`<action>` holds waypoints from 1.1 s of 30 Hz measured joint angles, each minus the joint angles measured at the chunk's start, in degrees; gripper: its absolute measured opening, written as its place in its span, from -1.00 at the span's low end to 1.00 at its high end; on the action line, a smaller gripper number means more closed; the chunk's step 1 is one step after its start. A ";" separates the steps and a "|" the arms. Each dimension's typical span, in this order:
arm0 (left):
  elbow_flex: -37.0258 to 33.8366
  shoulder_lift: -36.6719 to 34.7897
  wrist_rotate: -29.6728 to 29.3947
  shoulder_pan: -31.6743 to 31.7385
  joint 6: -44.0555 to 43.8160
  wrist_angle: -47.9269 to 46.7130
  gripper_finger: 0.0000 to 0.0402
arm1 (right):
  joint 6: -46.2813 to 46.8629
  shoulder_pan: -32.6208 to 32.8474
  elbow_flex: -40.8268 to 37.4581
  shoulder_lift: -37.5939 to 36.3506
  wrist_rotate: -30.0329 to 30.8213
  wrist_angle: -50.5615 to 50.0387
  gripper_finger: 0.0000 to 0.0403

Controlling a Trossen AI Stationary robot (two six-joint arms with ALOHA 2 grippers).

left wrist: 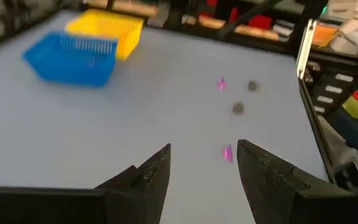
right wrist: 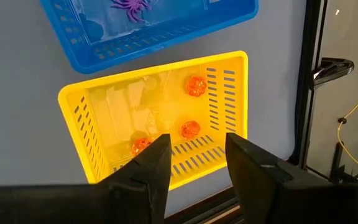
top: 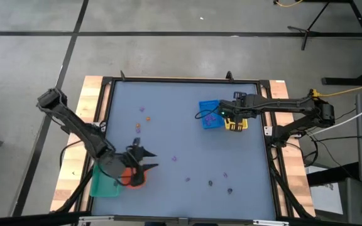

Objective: Sort Halloween decoration
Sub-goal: Put the violet witch hat toy into the orange bin

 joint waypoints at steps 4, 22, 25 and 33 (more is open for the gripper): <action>0.00 6.88 0.17 2.52 8.41 12.35 -0.16 | 0.00 0.00 0.00 0.00 0.00 0.00 -0.25; 6.93 35.58 11.75 7.42 17.96 40.56 -0.16 | -0.02 0.02 0.00 0.02 -0.02 0.16 -0.25; 10.52 38.32 13.44 8.30 21.56 40.27 -0.16 | -0.02 0.02 0.00 0.02 -0.02 0.37 -0.25; 13.83 39.66 16.60 10.67 19.87 31.98 -0.16 | -0.02 0.02 0.00 0.02 -0.07 0.46 -0.25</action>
